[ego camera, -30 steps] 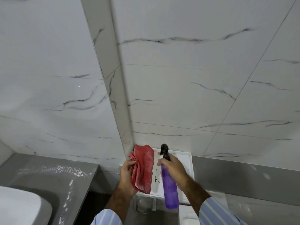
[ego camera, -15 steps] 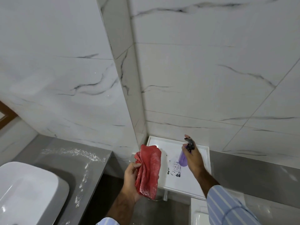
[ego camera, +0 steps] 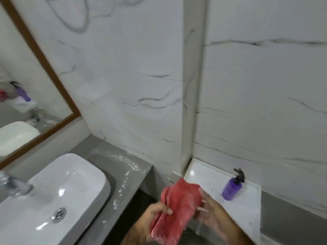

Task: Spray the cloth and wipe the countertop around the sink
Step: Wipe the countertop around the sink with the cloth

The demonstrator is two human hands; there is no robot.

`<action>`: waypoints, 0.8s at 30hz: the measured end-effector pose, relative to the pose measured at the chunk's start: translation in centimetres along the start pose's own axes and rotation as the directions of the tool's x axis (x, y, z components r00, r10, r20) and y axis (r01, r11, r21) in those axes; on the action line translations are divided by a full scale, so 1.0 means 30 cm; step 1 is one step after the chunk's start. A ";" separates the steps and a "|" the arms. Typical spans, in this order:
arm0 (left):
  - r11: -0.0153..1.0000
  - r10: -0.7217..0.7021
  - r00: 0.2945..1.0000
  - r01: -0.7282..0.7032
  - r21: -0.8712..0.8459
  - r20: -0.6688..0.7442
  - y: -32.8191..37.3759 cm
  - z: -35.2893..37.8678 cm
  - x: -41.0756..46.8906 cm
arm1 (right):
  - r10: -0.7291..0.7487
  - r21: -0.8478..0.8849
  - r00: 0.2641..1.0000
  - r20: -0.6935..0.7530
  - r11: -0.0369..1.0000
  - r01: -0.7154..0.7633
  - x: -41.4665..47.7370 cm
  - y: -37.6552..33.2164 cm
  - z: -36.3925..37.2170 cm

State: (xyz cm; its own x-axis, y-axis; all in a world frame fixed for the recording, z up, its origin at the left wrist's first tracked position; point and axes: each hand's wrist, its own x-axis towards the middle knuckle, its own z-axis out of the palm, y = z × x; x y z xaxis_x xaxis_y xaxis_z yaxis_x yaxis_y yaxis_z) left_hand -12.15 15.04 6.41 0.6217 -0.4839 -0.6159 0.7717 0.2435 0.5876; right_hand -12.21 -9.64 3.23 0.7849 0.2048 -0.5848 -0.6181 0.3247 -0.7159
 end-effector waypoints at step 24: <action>0.190 0.272 0.919 0.239 0.952 -0.285 1.265 -1.255 -0.040 | 0.118 -0.848 0.984 0.135 0.527 0.053 1.192 -0.332 1.251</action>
State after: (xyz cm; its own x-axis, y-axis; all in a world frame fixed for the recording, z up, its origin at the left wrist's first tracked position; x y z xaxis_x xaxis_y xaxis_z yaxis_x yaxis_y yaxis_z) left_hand 21.46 56.49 9.69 0.8194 -0.1395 -0.5559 0.1671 -0.8696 0.4646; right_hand 23.65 29.11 3.76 0.7050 0.3649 -0.6081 -0.3206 -0.6009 -0.7322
